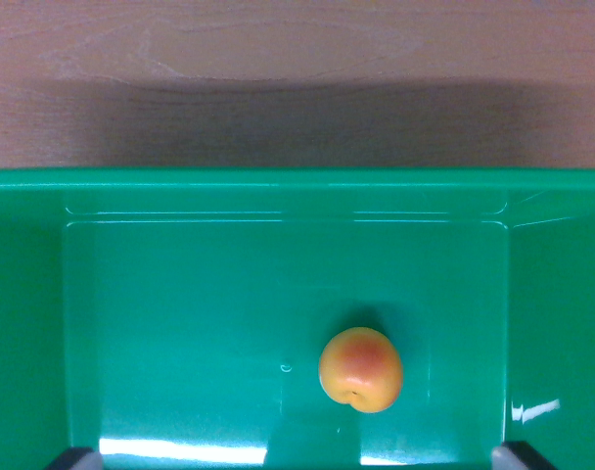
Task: Pick fruit
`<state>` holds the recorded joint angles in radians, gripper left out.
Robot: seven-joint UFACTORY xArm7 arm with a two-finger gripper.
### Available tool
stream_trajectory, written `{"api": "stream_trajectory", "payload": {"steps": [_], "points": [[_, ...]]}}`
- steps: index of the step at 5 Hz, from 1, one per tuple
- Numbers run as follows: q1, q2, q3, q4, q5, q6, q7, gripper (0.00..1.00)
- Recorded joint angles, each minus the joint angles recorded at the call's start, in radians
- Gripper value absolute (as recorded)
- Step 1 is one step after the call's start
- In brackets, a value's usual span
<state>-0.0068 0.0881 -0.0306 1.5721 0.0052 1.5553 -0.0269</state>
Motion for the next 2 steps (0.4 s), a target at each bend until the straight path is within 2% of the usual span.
{"api": "stream_trajectory", "payload": {"steps": [2], "points": [[-0.0006, 0.003, 0.000, -0.010, -0.0002, -0.013, -0.002, 0.00]]}}
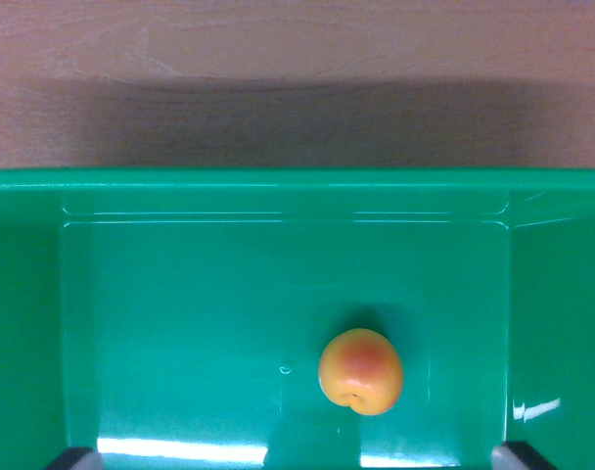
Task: Pick fruit
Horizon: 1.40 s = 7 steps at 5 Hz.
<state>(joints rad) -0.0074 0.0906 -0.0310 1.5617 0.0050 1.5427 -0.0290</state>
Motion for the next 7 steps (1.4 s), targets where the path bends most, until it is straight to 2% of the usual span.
{"api": "stream_trajectory", "payload": {"steps": [3, 4, 5, 6, 7], "points": [[-0.0009, 0.004, -0.001, -0.015, -0.0003, -0.019, -0.003, 0.00], [-0.0020, 0.008, -0.002, -0.035, -0.0006, -0.042, -0.007, 0.00], [-0.0020, 0.008, -0.002, -0.035, -0.0006, -0.042, -0.007, 0.00], [-0.0033, 0.014, -0.003, -0.058, -0.0011, -0.070, -0.012, 0.00], [-0.0033, 0.014, -0.003, -0.058, -0.0011, -0.070, -0.012, 0.00]]}}
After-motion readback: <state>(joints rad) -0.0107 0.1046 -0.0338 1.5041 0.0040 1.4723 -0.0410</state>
